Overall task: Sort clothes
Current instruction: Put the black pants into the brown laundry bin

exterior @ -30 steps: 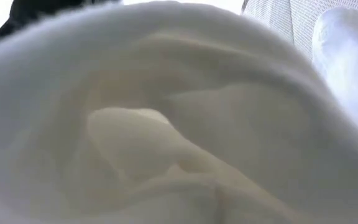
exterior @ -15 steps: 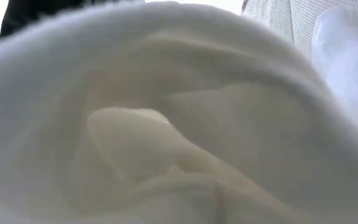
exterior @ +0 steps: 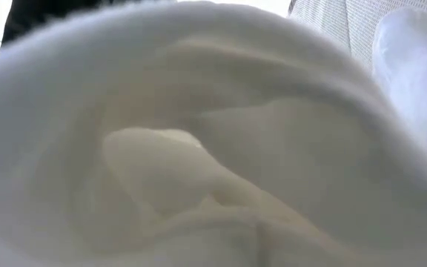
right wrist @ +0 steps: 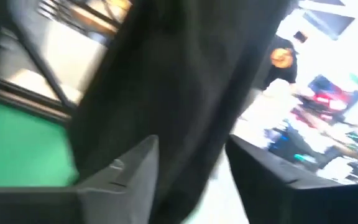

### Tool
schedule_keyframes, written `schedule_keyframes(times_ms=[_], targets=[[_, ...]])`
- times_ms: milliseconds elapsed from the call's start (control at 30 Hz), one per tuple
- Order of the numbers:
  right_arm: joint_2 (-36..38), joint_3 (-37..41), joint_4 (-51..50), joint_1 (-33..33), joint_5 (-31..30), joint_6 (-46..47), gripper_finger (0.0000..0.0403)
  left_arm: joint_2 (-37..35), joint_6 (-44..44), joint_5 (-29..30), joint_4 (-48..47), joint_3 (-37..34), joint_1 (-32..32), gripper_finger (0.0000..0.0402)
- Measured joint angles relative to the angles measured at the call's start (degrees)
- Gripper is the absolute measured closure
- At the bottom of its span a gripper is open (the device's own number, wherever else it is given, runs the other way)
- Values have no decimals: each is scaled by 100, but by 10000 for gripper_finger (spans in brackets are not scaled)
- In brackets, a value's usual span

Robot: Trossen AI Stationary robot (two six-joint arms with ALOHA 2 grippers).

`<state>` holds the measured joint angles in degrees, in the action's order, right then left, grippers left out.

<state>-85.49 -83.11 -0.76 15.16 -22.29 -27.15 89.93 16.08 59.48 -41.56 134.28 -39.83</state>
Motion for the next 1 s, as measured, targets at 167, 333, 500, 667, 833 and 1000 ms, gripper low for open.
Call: schedule_keyframes(times_ms=[167,333,500,667,833,1000], targets=[[-70,-7,454,-80,445,510,133,0,57,0,0,0,0,401],[-248,-7,871,-406,859,866,86,0,63,-2,0,0,1,401],[-610,-4,1309,-706,1378,1047,78,0,124,-2,0,0,2,401],[-807,-4,1603,-766,1526,676,146,0,26,313,20,-2,2,393],[-840,-2,1707,-754,1552,605,286,0,92,601,8,-2,2,367],[-750,-2,1653,-734,1546,575,385,0,-42,600,-277,-2,2,332]])
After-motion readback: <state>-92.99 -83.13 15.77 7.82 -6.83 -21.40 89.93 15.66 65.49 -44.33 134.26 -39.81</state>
